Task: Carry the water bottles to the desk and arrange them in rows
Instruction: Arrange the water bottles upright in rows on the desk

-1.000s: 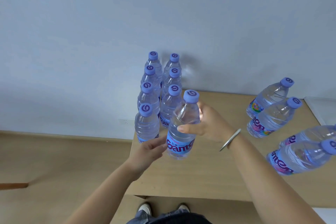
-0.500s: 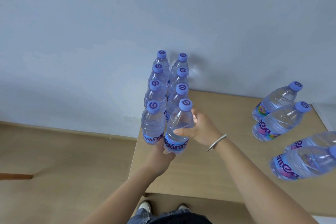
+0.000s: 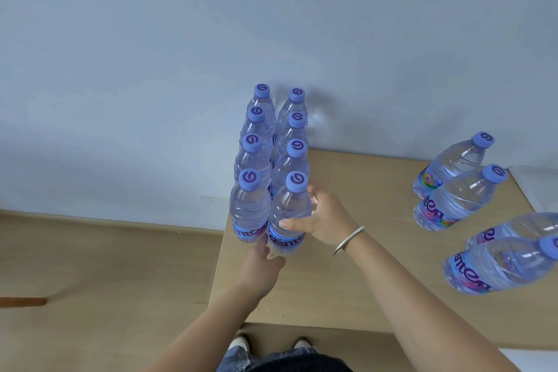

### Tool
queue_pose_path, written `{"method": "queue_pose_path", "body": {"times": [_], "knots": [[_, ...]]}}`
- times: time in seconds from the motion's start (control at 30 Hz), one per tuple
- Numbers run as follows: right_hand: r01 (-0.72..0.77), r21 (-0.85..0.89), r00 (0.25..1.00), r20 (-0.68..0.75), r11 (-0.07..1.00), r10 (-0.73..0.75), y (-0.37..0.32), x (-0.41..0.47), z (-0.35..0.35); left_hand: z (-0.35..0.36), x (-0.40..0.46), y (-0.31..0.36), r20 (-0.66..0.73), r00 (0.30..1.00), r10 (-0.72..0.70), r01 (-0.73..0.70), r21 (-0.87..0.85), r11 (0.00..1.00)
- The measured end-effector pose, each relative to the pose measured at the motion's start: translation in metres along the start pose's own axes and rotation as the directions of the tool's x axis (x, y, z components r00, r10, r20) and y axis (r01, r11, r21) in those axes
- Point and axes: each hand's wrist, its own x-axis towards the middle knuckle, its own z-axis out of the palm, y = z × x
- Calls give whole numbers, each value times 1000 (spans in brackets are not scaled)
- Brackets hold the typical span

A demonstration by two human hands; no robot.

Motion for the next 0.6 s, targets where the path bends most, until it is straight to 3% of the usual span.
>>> {"method": "queue_pose_path", "body": {"times": [0.6], "knots": [[118, -83, 986, -105, 990, -127, 6, -1, 9, 0, 4, 8, 33, 999, -30, 31, -26, 999]]}}
